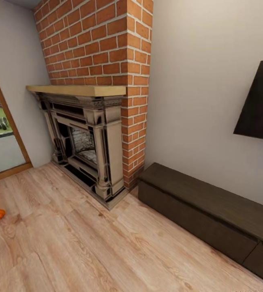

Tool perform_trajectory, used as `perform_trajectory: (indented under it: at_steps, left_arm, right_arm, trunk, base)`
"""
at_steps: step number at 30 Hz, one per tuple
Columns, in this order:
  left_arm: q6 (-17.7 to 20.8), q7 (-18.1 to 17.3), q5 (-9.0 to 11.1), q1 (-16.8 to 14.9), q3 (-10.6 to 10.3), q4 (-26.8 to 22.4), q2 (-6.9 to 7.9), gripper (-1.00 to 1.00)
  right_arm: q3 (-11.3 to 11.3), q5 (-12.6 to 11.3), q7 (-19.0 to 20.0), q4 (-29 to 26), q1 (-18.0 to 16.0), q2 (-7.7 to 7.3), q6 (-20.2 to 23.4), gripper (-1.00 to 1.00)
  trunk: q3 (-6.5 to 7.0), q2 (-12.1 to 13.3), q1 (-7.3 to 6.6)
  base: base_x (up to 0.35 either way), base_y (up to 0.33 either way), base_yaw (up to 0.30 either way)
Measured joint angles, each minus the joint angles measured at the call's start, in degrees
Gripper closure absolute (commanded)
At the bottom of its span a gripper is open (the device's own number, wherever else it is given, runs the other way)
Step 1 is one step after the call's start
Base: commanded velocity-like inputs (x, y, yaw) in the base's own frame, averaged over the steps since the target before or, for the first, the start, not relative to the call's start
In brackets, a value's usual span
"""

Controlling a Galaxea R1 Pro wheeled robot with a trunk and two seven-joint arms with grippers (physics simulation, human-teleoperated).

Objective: Place each of the two pumpkins and all three candles from the living room inside a cabinet in the living room (use any cabinet), then make sure every cabinet is closed, and position the cauldron so it is next to a table in the living room.

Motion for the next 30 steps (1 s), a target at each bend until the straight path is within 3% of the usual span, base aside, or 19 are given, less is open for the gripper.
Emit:
perform_trajectory:
  at_steps: [7, 30]
  left_arm:
    - [-0.1, 0.0, 0.0, 0.0, -0.2, 0.0, 0.00, -1.00]
    - [-0.4, 0.0, 0.0, 0.0, -0.2, 0.0, 0.00, -1.00]
  right_arm:
    - [-0.1, 0.0, 0.0, 0.0, 0.0, -0.09, 0.0, -1.00]
    - [-0.1, 0.0, 0.0, 0.0, 0.0, -0.04, -0.1, -1.00]
  trunk:
    - [-0.19, 0.0, 0.00]
    - [-0.71, 0.0, 0.01]
  base:
    - [0.234, 0.144, -0.272]
    - [0.138, 0.012, -0.273]
